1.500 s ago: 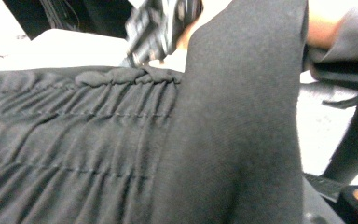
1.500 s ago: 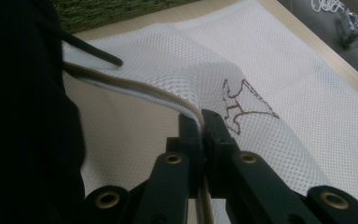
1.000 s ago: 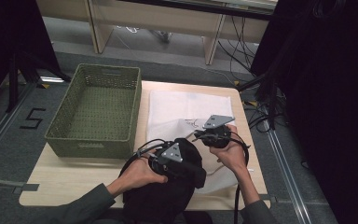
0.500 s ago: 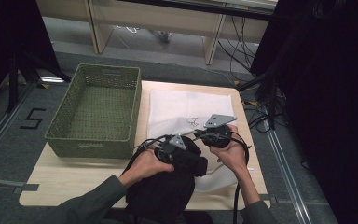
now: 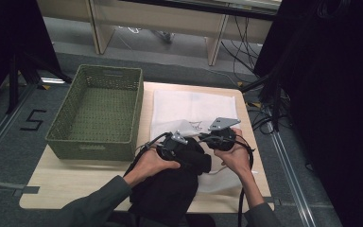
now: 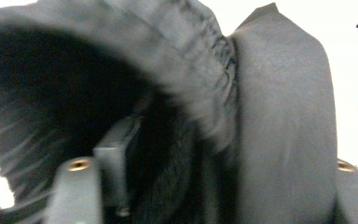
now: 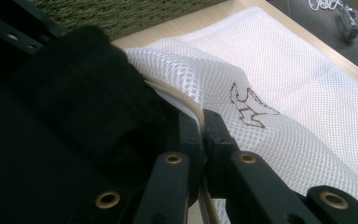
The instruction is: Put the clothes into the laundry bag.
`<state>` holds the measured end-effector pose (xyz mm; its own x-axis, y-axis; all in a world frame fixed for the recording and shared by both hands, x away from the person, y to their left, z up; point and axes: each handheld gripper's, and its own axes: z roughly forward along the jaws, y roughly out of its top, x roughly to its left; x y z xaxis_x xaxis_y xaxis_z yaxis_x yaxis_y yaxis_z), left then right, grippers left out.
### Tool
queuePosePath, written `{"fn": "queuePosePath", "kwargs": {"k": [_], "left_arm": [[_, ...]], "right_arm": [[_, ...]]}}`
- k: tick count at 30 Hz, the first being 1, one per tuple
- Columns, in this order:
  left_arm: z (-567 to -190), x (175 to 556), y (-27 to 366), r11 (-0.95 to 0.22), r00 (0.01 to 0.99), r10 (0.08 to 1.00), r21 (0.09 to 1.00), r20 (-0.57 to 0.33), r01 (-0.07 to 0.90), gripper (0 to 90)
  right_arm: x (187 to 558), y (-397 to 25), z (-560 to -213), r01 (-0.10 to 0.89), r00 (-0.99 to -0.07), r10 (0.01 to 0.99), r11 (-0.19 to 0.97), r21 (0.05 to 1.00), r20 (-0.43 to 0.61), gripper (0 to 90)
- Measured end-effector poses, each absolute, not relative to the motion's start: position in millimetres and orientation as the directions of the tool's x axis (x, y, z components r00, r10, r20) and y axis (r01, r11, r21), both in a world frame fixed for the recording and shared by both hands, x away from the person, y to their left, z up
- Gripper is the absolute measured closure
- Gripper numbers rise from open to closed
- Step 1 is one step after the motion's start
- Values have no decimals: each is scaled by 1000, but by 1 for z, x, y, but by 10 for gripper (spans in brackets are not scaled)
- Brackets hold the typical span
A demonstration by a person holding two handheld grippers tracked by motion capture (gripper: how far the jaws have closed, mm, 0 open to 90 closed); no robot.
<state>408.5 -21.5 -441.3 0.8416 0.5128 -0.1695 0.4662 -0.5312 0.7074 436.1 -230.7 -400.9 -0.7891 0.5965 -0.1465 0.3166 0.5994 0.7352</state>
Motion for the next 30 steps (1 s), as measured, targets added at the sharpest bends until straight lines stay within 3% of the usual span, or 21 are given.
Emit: {"fn": "queuePosePath", "kwargs": {"k": [2,3,4,6,8,14,18,21,24,30], "left_arm": [[-435,401,-16,-552,852,509,714,-121,431,292],[-432,399,-12,-577,868,489,718,-80,391,341],[-431,397,-10,-587,875,480,720,-59,371,459],[-432,395,-9,-594,879,473,718,-54,363,612],[-434,399,-14,-590,884,460,715,-84,375,681],[-444,415,-33,-563,870,476,716,-127,413,721],[-444,416,-30,-522,851,497,724,-172,451,686],[-440,414,-24,-517,841,517,723,-162,457,501],[-435,406,-16,-507,836,527,733,-152,454,379],[-420,386,7,-518,853,502,739,-146,431,246]], "right_arm": [[435,-230,-400,322,-785,602,596,736,-144,884],[435,-229,-400,314,-787,597,601,735,-151,884],[435,-229,-400,311,-788,595,605,733,-156,884],[434,-227,-400,322,-785,601,603,730,-150,884],[434,-225,-400,307,-790,591,612,729,-164,883],[431,-222,-394,292,-794,585,605,741,-164,884],[431,-224,-394,297,-792,590,599,743,-159,884],[431,-223,-394,295,-791,589,602,742,-164,884],[430,-223,-395,296,-789,590,608,737,-170,884],[431,-224,-395,296,-785,595,604,740,-172,884]]}}
